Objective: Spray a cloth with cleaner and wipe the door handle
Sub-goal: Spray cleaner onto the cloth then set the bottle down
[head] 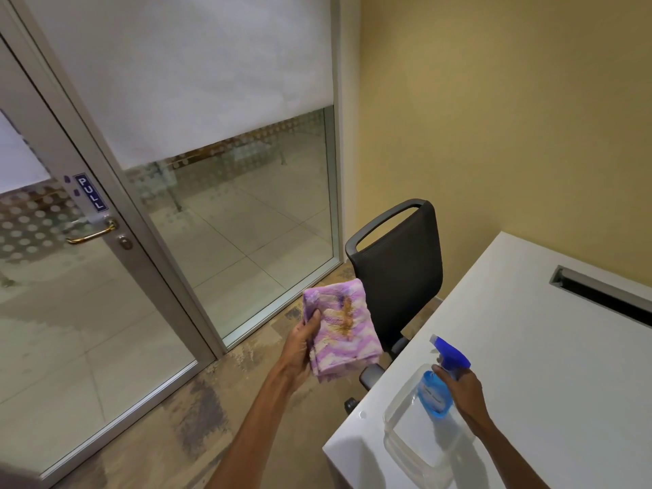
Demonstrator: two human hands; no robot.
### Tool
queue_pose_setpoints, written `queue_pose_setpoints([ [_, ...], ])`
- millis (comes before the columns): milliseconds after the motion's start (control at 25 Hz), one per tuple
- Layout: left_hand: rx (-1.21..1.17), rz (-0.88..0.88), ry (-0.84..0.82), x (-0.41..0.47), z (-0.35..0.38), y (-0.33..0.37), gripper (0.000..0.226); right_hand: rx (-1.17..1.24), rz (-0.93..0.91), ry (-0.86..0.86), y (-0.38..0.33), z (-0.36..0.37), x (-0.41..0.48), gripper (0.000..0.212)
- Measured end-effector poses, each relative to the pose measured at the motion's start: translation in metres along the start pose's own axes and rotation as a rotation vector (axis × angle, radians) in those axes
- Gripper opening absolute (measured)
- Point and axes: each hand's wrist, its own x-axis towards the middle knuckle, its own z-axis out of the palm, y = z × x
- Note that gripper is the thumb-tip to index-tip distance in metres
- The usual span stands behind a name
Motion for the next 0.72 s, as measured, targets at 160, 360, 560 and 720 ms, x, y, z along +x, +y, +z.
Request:
queue_pose_setpoints([
  [160, -0.091, 0.002, 0.043, 0.0, -0.003, 0.008, 0.036, -0.049, -0.047, -0.029, 0.001, -0.006, -0.015, 0.013],
  [360, -0.124, -0.012, 0.13, -0.004, -0.01, 0.015, 0.03, -0.044, -0.294, 0.033, -0.037, 0.001, -0.055, 0.026],
  [560, -0.076, 0.018, 0.151, -0.011, -0.018, 0.021, 0.028, 0.123, -0.388, -0.113, -0.094, 0.016, -0.088, 0.023],
  [720, -0.002, 0.06, 0.19, -0.02, -0.024, 0.025, 0.025, 0.19, -0.38, -0.226, -0.134, 0.039, -0.119, 0.01],
])
